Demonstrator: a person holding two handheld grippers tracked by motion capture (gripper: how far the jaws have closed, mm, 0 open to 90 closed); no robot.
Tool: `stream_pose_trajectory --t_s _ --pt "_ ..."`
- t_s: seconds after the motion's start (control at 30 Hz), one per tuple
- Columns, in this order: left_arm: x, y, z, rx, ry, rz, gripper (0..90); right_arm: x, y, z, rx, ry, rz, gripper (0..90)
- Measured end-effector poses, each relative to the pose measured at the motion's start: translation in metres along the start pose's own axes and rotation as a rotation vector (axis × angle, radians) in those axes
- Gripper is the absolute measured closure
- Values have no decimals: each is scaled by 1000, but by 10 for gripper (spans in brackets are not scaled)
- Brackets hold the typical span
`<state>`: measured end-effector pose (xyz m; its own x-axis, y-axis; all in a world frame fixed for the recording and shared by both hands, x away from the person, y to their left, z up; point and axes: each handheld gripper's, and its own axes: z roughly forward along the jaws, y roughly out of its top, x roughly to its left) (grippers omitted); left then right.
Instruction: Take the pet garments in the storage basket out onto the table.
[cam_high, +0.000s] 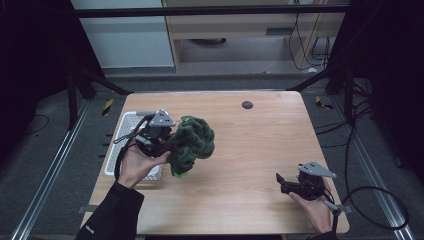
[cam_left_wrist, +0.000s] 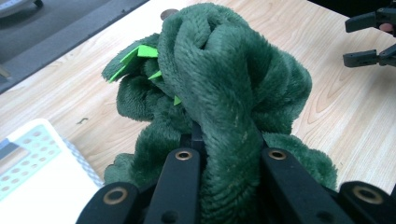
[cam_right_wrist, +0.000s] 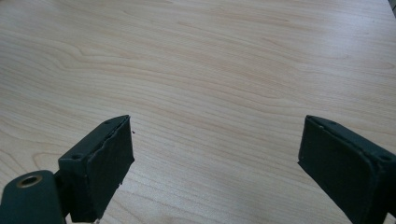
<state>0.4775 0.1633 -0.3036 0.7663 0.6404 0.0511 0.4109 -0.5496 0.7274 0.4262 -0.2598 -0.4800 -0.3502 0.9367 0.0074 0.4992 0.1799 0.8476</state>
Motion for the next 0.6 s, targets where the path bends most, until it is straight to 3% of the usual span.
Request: stream_pose_trajectory --t_s 0.6 --pt "-18 5 43 67 -46 26 821 -2 0 -1 -6 -14 4 101"
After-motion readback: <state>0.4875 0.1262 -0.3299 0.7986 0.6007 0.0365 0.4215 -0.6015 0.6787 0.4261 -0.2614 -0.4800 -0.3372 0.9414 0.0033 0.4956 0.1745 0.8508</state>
